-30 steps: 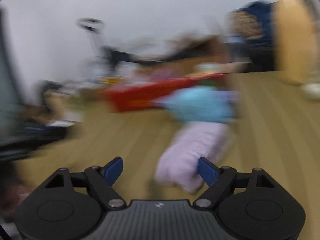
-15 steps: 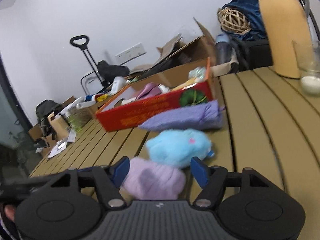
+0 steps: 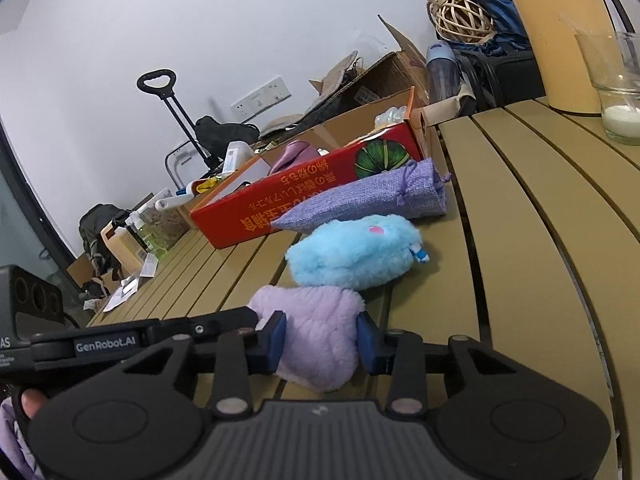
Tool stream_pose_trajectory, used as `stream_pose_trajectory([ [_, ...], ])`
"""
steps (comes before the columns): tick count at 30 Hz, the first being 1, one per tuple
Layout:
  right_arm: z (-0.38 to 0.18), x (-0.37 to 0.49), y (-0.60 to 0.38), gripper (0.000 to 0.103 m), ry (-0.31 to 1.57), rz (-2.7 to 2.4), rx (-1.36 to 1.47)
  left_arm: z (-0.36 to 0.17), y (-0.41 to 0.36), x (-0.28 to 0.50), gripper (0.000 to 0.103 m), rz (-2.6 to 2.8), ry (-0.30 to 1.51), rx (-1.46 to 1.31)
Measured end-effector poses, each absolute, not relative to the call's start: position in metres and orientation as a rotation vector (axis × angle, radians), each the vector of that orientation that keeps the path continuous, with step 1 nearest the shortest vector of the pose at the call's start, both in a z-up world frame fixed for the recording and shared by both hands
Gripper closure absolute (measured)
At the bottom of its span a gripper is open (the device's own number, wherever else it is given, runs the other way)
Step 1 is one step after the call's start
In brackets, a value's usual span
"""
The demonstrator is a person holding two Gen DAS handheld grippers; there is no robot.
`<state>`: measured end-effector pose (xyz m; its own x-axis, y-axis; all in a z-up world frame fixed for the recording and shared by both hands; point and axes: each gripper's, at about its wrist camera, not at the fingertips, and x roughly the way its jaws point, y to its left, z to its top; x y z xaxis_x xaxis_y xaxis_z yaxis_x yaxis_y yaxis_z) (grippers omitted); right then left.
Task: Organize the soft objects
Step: 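Grasp the lilac fuzzy towel with both grippers together, then carry the lilac towel into the cardboard box and open both grippers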
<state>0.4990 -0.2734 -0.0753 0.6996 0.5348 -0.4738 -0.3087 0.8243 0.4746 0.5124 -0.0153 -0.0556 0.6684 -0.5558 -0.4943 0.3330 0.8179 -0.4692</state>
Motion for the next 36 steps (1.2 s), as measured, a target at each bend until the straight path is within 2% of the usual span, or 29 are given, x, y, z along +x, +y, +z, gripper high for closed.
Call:
stream_pose_trajectory([
  [7, -0.055, 0.485, -0.264, 0.077, 0.622, 0.497, 0.328, -0.048, -0.013, 0.505, 0.088, -0.512, 0.672, -0.352],
  [11, -0.014, 0.49, -0.257, 0.078, 0.566, 0.537, 0.299, -0.013, 0.003, 0.512, 0.088, -0.543, 0.613, -0.419],
  [15, 0.043, 0.551, -0.25, 0.078, 0.485, 0.569, 0.234, 0.039, 0.016, 0.569, 0.088, -0.557, 0.548, -0.436],
  [19, 0.069, 0.655, -0.231, 0.078, 0.546, 0.552, 0.181, 0.059, 0.02, 0.668, 0.089, -0.53, 0.583, -0.42],
  [24, 0.053, 0.783, -0.204, 0.078, 0.651, 0.466, 0.124, 0.051, 0.016, 0.787, 0.089, -0.432, 0.664, -0.404],
  [28, 0.009, 0.857, -0.187, 0.075, 0.749, 0.396, 0.068, 0.015, 0.002, 0.856, 0.089, -0.353, 0.75, -0.313],
  [33, -0.031, 0.889, -0.175, 0.065, 0.91, 0.346, 0.024, -0.019, 0.007, 0.877, 0.087, -0.324, 0.814, -0.366],
  [36, -0.031, 0.89, -0.173, 0.06, 0.909, 0.319, -0.002, -0.022, 0.011, 0.88, 0.078, -0.292, 0.836, -0.399],
])
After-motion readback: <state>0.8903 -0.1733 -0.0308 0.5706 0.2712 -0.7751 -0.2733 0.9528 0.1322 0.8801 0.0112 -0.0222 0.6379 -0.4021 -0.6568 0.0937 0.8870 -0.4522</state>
